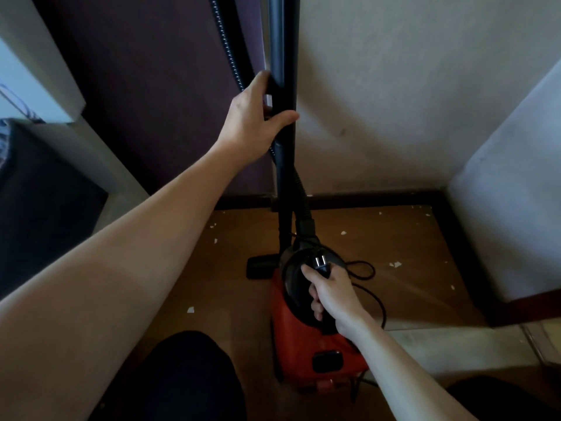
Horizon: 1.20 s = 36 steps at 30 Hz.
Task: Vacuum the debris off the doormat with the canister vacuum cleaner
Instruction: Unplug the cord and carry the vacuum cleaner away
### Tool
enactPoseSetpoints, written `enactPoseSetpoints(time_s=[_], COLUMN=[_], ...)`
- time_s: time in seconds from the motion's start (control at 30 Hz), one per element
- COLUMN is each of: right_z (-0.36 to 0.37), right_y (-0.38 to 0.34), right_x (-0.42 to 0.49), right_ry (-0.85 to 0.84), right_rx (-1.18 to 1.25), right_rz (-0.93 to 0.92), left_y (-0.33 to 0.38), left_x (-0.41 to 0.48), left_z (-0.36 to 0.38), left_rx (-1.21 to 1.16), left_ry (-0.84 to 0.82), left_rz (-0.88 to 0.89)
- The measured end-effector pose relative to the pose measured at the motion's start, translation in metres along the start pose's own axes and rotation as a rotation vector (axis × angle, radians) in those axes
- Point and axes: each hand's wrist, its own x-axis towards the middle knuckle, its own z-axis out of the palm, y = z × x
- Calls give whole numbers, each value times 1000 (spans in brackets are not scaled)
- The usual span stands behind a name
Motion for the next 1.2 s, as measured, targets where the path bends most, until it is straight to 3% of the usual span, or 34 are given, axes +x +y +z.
enactPoseSetpoints(time_s=[0.23,0.77,1.2], right_z=[6,7,15], right_y=[-7,24,27], right_x=[6,-2,23], right_ry=[7,-19,-6], right_rx=[-3,-8,4], right_rz=[-19,24,62], left_y=[-1,-7,-25], left_x=[1,-21,-18], left_z=[3,16,24], left_rx=[-48,-56,-13], left_ry=[-35,113,37], left_rz=[-30,-194,-150])
